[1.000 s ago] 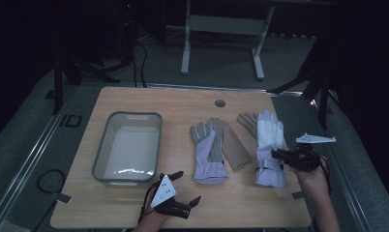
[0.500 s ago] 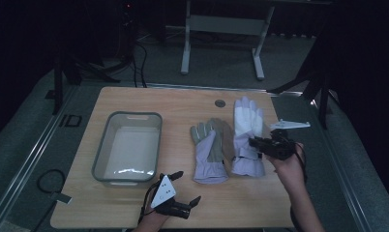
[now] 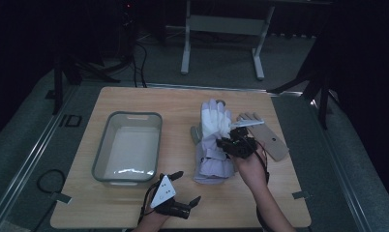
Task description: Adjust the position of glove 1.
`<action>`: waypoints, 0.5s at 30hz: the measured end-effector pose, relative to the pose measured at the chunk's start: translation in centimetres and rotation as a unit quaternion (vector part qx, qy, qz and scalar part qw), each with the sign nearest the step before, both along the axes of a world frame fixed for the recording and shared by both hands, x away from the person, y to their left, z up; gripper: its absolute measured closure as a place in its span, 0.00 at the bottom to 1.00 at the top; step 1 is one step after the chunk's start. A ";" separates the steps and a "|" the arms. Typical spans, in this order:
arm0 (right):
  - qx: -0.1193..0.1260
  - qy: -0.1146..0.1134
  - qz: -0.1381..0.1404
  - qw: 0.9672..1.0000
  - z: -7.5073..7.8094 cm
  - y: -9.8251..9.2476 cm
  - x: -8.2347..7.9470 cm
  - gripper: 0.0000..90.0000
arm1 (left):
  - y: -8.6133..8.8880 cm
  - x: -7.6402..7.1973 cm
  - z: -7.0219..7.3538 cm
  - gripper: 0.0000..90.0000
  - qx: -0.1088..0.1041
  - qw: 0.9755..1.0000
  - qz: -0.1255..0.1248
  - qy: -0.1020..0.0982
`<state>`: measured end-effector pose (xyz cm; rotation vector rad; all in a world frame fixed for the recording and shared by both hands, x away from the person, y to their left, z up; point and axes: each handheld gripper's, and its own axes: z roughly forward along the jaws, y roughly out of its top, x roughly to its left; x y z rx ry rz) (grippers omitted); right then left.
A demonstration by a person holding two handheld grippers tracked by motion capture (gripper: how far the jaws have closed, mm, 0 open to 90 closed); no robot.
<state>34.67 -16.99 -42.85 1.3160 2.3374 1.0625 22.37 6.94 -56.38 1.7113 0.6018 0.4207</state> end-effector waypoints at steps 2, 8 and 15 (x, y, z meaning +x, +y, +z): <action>0.003 0.009 -0.004 1.000 -0.4 0.3 0.4 0.89 | 0.0 0.0 0.0 0.01 -0.002 1.000 0.000 0.000; -0.019 0.031 -0.007 0.999 -2.1 1.0 1.1 0.89 | 0.0 0.0 0.0 0.01 -0.001 1.000 0.000 0.000; -0.038 0.048 -0.010 0.998 -3.8 1.4 1.9 0.88 | 0.0 0.0 0.0 0.01 0.000 1.000 0.001 0.001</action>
